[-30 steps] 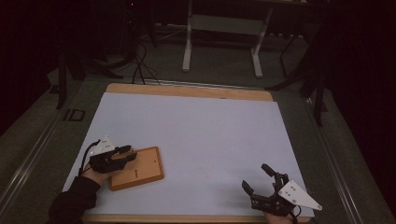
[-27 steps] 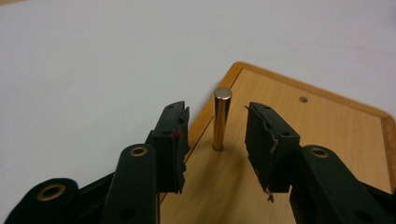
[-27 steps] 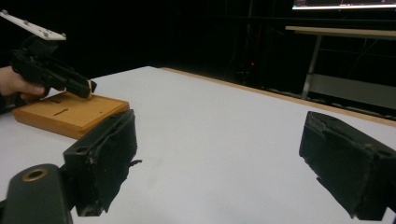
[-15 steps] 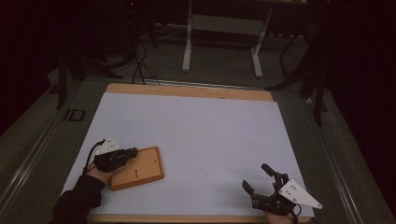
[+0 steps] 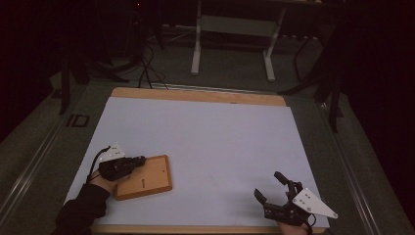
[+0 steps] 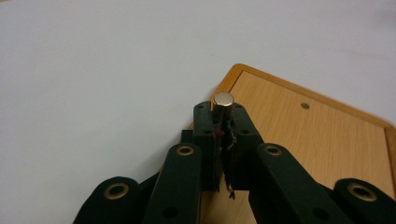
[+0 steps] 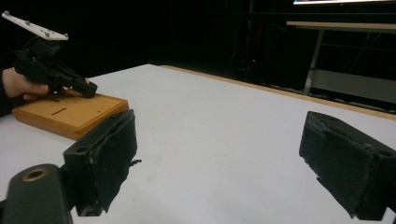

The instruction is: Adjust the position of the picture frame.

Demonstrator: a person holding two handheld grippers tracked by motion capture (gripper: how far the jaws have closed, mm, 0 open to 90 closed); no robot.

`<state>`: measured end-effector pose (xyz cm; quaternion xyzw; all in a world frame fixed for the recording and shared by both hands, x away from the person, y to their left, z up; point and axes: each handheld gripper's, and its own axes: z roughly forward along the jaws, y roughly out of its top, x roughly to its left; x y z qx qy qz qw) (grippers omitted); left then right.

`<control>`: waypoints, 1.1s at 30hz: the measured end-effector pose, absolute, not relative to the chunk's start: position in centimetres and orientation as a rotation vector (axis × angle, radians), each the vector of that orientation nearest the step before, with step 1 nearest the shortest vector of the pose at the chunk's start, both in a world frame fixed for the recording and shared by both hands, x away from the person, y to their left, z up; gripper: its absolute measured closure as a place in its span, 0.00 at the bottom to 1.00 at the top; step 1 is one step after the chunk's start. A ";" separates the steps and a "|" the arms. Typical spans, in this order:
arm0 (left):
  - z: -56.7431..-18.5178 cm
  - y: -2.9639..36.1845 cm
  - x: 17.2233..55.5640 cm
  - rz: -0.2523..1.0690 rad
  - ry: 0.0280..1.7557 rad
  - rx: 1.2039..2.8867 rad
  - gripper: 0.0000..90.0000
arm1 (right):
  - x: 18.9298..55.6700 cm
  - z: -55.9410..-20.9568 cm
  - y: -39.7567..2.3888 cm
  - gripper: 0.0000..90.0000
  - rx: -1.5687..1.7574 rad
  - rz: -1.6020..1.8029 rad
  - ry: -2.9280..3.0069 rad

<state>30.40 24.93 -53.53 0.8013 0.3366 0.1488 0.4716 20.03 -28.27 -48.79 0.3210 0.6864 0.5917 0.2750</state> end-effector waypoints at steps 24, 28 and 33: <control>-50.7 21.2 29.7 0.327 0.715 1.998 0.95 | 20.1 -48.8 -28.5 0.12 0.865 1.605 1.841; -49.8 19.3 30.0 0.309 0.684 2.004 0.95 | 20.0 -48.7 -28.5 0.12 0.860 1.608 1.844; -49.1 17.4 30.4 0.301 0.664 2.003 0.95 | 20.0 -48.7 -28.6 0.12 0.857 1.607 1.839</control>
